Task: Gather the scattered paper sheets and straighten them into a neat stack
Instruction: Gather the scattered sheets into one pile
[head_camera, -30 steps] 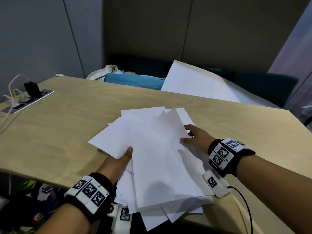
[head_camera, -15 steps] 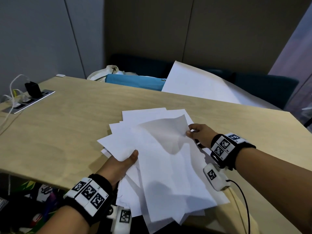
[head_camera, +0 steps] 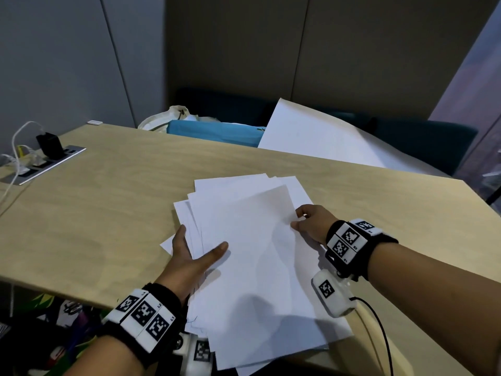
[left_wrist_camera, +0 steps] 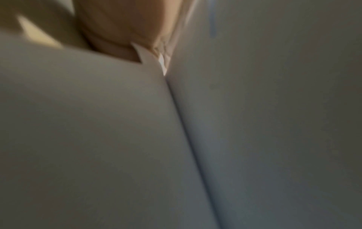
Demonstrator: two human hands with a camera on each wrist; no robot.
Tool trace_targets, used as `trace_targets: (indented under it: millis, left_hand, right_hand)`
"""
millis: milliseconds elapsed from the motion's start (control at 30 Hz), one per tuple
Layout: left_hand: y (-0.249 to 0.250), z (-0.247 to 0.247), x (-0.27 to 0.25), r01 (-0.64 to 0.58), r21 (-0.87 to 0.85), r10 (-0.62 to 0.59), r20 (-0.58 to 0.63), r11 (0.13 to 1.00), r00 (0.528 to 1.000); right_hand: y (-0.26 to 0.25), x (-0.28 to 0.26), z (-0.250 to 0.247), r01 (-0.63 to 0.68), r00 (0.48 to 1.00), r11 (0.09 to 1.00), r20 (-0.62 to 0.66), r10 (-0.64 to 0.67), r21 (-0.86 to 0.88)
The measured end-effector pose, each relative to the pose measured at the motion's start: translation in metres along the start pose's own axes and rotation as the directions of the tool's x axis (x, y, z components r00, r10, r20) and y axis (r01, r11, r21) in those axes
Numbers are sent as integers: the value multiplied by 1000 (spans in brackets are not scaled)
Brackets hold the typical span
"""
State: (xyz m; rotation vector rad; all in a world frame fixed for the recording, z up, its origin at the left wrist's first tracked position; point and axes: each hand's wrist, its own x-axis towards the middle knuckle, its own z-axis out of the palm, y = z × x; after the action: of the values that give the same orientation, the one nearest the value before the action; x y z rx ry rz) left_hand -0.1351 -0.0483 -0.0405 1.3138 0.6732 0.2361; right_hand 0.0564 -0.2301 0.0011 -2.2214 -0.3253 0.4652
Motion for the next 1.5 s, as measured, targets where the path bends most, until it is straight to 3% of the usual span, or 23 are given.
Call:
trace_targets:
  millis: [200,267,333,433,600,733,900,1100,1167,1300,1433,1500]
  left_hand:
    - [-11,-12,6,-65,-5,65,87,998,994]
    - [-9,-11,4,-34,-76,43,124,997,991]
    - [-10,-10,2,-51,-83,61,123,995,990]
    - [-8,-9,-5,-118,-93,126,88,989,988]
    - [9,-27,-6,-240,-103,242,8,965,970]
    - [35,-54,0,-297,-78,294,-49,952,955]
    - [70,-68,11,-368,-22,363,-121,930,924]
    - [86,-50,39,-354,-58,346,-107,934,932]
    - [82,-40,47,-322,-66,317,-78,944,945]
    - [66,-20,54,-203,-5,203,58,979,977]
    - [50,-1,55,-137,139,118,137,981,983]
    - [46,11,50,-161,215,139,116,963,984]
  right_hand:
    - [-6,0,11,13,998,999,55,-10,-46]
    - [-7,9,0,-59,998,998,16,58,34]
    - [-5,21,-19,-94,992,987,-91,82,-133]
    - [1,25,-45,-160,987,846,-104,124,-509]
    - [15,33,-44,-160,967,613,0,253,-774]
    - [19,29,-30,-144,975,485,-40,218,-862]
    - [24,43,-38,-128,971,425,-27,236,-896]
    - [114,102,-120,-254,938,488,-91,334,-835]
    - [102,71,-136,-299,926,477,-131,353,-827]
    - [79,15,-151,-371,915,570,-183,360,-733]
    - [96,17,-155,-416,909,701,-258,326,-580]
    - [110,27,-150,-383,924,683,-243,297,-622]
